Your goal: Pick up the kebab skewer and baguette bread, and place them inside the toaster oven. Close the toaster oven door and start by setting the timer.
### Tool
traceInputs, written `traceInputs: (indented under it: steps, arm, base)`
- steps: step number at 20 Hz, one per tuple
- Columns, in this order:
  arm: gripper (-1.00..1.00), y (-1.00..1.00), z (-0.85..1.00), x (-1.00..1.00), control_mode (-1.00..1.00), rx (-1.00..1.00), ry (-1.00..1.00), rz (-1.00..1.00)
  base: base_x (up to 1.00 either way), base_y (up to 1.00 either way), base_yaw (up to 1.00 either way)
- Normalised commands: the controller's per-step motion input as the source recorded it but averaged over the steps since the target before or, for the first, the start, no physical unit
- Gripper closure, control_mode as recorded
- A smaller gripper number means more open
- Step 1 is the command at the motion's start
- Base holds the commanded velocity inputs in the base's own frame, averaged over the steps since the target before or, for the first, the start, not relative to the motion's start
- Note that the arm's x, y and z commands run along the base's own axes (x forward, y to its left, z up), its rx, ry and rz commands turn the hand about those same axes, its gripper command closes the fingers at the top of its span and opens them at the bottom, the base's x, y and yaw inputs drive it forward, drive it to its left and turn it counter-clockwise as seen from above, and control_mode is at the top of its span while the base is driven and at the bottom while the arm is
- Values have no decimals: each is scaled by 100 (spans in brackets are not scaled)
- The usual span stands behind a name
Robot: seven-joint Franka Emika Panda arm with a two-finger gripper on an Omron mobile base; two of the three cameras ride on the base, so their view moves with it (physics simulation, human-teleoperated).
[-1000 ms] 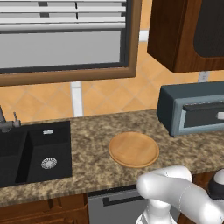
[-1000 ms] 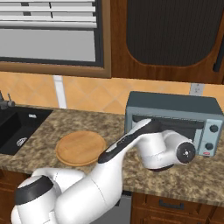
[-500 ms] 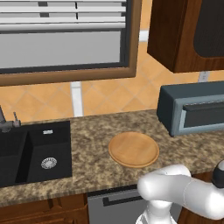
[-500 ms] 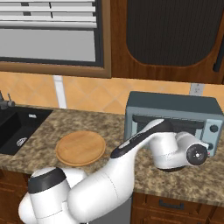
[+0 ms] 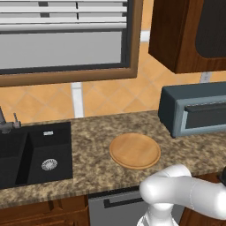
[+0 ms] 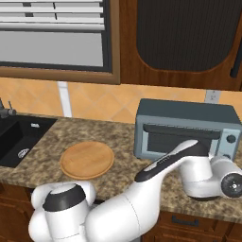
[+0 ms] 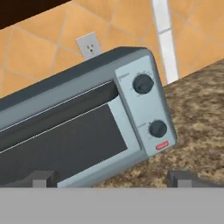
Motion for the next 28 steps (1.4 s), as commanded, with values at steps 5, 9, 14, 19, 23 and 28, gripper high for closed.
traceInputs:
  steps: [5, 9, 14, 19, 23, 28]
  arm:
    - [-100, -7, 0, 0, -100, 10, 0, -18]
    - [-100, 0, -7, 0, -100, 15, 0, -18]
    - [-100, 3, -14, 1, -100, 18, 0, -16]
    - [-100, 0, -6, 16, -100, 22, 0, -8]
    - [-100, -1, -1, 19, -100, 26, 0, -1]
    - [-100, 0, -13, 3, -100, 22, -5, 0]
  base:
    - [0, 0, 0]
    - [0, 0, 0]
    - [0, 0, 0]
    - [0, 0, 0]
    - [0, 0, 0]
    - [0, 0, 0]
